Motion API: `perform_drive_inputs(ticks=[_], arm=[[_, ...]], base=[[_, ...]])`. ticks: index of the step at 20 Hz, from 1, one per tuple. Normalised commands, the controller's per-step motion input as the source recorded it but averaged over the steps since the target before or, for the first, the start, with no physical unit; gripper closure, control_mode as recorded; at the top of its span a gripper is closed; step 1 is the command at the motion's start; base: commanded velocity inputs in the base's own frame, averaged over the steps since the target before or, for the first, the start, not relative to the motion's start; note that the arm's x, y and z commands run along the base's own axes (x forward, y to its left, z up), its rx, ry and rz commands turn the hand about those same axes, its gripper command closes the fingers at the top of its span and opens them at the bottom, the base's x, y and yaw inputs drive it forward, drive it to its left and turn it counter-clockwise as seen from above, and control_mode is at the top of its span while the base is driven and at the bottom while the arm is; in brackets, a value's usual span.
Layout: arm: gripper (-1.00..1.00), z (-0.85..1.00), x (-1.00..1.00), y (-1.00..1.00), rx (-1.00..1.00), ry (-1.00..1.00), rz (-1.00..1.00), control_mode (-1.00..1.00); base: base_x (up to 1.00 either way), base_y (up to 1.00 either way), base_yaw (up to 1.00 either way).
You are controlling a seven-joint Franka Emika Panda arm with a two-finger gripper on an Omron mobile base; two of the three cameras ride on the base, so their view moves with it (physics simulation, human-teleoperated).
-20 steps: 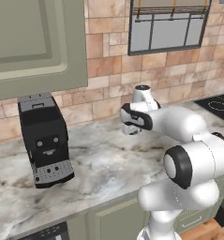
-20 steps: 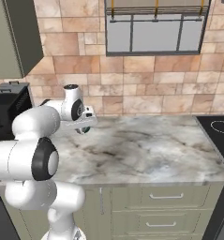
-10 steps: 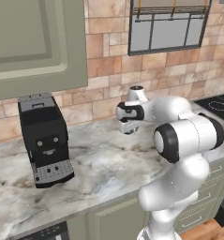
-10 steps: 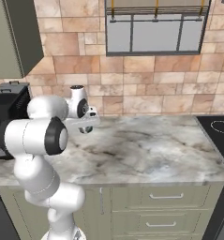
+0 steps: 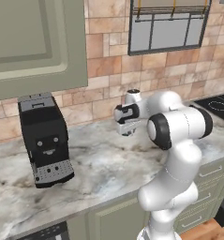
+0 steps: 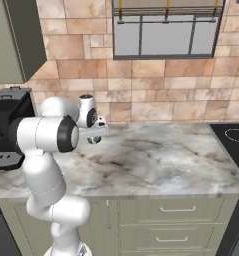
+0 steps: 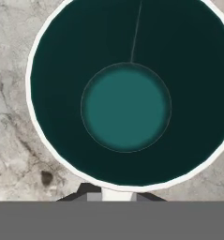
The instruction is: Clear the mugs and bowl far away from the sink.
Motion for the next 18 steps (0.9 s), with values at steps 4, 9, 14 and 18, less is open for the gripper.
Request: perform_drive_inputs(ticks=[4,9,14,18], arm=[[1.00,-0.24,0.27,0.00,0.00,0.00,0.00,-1.00],[1.00,-0.22,0.25,0.00,0.00,0.00,0.00,-1.00],[1.00,-0.29,0.21,0.00,0.00,0.00,0.00,-1.00],[1.00,-0.31,0.15,0.00,0.00,0.00,0.00,-1.00]], base=[[0.00,0.00,0.00],[0.00,0.00,0.00],[0.00,0.00,0.00],[0.00,0.00,0.00]])
